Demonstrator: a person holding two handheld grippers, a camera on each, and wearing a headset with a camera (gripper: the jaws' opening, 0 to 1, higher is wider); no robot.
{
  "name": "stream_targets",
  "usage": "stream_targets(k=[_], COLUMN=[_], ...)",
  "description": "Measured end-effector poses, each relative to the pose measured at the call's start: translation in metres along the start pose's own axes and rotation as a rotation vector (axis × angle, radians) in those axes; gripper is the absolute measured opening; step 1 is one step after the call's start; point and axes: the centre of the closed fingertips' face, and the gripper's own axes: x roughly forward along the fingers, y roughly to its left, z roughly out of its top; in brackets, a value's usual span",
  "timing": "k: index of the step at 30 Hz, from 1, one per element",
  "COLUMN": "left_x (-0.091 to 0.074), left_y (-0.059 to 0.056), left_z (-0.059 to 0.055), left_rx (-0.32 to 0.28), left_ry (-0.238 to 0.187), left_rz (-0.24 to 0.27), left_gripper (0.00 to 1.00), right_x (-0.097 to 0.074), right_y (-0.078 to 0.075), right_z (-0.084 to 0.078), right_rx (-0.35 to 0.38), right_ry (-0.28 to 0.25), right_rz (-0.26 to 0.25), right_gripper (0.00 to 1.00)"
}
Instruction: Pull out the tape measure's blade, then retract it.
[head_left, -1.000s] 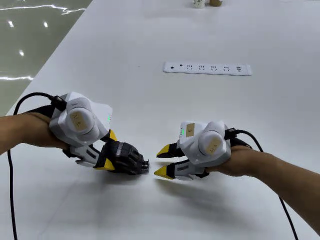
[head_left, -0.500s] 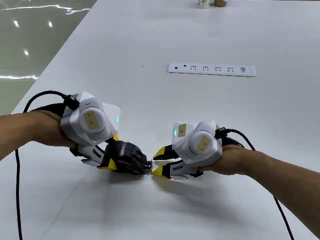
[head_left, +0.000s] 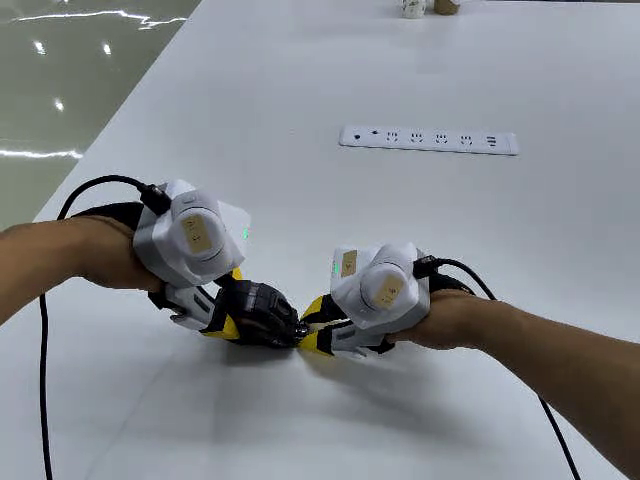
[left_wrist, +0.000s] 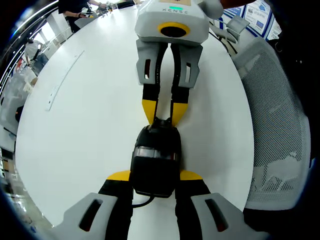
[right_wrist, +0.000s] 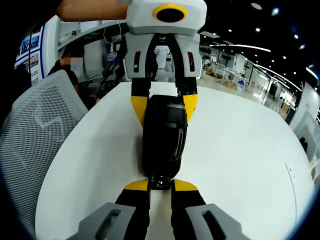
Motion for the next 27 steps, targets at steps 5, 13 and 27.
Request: stream_targets(k=[5,13,27], left_x=[0.0002,-0.0006,-0.0001], left_y=[0.0001,-0.0018,-0.0013], left_z=[-0.0002,0.0004,0.0011], left_rx=[-0.012,-0.021,-0.035], left_ry=[0.001,-0.006,-0.011], left_rz=[0.003,0.006,0.001], left_gripper=[0.26,0.26,0.26], right_x=[-0.0005,-0.0013,-0.0058], right_y=[-0.0012,-0.0018,-0.0025], right_z=[-0.0005,-0.0012,-0.0051], right_rx=[-0.018,-0.033,-0.036], right_ry=[0.002,0.01,0.016], right_rz=[-0.002,-0.005,0.002], right_gripper=[0.11,0.09,0.09])
